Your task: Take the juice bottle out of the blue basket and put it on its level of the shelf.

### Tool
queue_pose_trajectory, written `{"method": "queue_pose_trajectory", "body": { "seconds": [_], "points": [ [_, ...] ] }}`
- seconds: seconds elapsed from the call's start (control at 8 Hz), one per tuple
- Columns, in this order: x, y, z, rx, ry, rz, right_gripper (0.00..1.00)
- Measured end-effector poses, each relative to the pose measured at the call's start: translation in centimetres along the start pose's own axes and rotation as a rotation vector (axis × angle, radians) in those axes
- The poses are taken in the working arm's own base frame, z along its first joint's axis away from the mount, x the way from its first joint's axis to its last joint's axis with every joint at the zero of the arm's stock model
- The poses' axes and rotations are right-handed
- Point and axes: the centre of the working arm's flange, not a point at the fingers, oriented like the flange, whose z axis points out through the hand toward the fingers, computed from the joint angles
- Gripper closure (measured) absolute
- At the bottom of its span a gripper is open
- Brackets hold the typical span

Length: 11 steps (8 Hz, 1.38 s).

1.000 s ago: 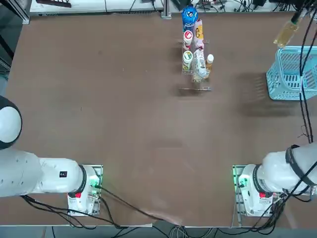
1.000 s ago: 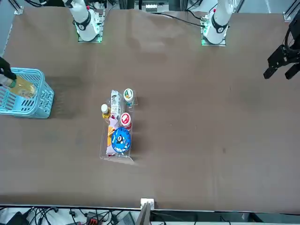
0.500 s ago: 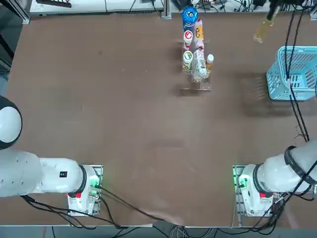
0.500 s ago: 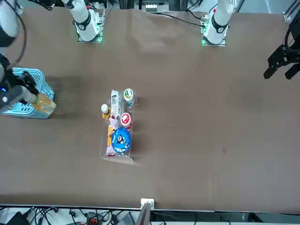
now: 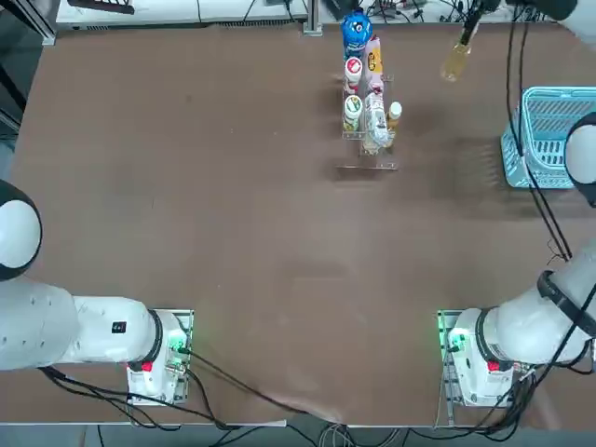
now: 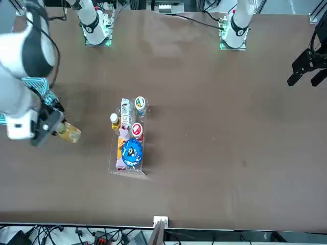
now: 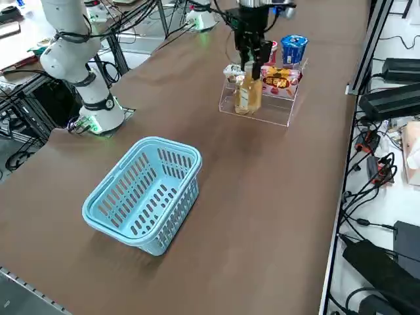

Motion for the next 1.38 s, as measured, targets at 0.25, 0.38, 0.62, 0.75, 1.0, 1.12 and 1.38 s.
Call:
{"method": "queue_pose_trajectory", "body": {
  "seconds": [0.25,0.38,0.62,0.75,1.0,1.12,1.38],
  "points": [
    [3.5,-1.5,2.1,-0.022,0.024,-0.067,0.45],
    [5.1,-2.2,3.0,-0.034,0.038,-0.111,0.45],
    [7.7,-3.7,5.1,-0.039,0.046,-0.169,0.45],
    [8.8,-4.4,6.2,-0.039,0.048,-0.188,0.45],
    [10.3,-5.2,7.7,-0.043,0.054,-0.210,0.45],
    [10.7,-5.5,8.4,-0.043,0.057,-0.219,0.45],
    [11.5,-6.0,9.9,-0.033,0.054,-0.236,0.45]
  ]
}}
